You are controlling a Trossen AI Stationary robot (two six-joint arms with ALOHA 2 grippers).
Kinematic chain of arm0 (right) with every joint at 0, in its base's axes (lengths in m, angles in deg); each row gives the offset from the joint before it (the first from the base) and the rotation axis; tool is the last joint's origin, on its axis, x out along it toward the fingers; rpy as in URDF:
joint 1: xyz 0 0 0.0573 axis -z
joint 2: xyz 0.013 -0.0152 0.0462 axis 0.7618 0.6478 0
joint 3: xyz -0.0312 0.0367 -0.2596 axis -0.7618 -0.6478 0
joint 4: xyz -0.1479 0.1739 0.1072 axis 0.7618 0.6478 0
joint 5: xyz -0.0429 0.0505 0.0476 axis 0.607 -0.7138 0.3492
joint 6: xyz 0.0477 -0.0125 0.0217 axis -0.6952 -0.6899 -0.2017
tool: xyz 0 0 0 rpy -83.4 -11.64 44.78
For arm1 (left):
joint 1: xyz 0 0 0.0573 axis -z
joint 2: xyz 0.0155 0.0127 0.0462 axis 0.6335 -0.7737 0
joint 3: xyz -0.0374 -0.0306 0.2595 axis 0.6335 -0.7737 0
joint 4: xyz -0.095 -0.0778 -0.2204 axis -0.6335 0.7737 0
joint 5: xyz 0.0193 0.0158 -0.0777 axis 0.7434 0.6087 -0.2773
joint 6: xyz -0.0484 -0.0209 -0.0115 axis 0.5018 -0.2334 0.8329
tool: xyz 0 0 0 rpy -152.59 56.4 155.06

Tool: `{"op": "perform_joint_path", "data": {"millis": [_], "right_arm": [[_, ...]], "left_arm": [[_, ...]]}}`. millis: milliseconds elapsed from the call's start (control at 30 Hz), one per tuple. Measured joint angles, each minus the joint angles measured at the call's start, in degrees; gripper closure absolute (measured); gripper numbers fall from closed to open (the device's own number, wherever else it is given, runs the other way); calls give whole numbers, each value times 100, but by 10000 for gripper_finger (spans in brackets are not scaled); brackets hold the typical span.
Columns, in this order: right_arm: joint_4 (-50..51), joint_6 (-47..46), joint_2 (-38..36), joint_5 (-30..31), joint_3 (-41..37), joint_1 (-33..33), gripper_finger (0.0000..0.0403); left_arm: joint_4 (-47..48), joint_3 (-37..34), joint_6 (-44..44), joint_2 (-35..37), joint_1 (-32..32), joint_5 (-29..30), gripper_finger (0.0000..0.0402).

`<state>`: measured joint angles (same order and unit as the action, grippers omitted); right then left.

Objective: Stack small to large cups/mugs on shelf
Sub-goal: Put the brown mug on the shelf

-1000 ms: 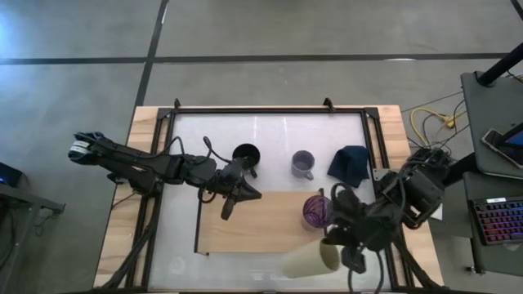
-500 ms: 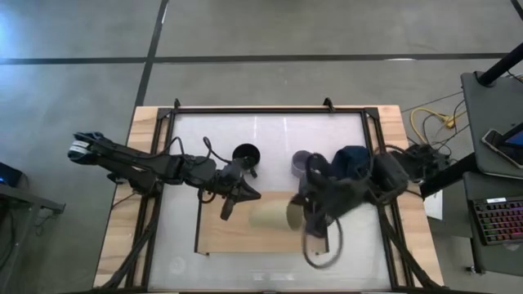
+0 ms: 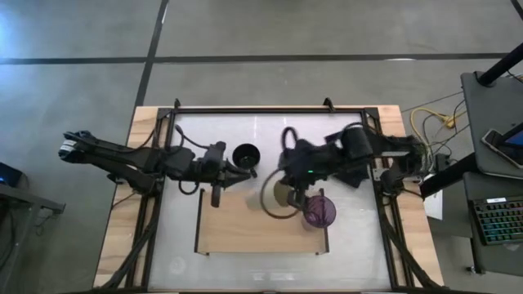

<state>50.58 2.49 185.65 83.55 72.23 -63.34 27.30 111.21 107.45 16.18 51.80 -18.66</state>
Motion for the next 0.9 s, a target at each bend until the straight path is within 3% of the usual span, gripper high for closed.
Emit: {"op": "perform_joint_path", "data": {"millis": [133,300,700,900], "right_arm": [[202,215,202,-497,-4,27,394],[886,185,214,-442,-4,13,394],[701,296,504,-692,0,112,394],[686,511,708,-746,0,125,394]], "left_arm": [[147,-9,22,-146,-2,86,402],[181,-7,99,-513,-2,-40,402],[108,48,191,-903,-12,-172,402],[170,26,428,-898,-9,-546,402]]}}
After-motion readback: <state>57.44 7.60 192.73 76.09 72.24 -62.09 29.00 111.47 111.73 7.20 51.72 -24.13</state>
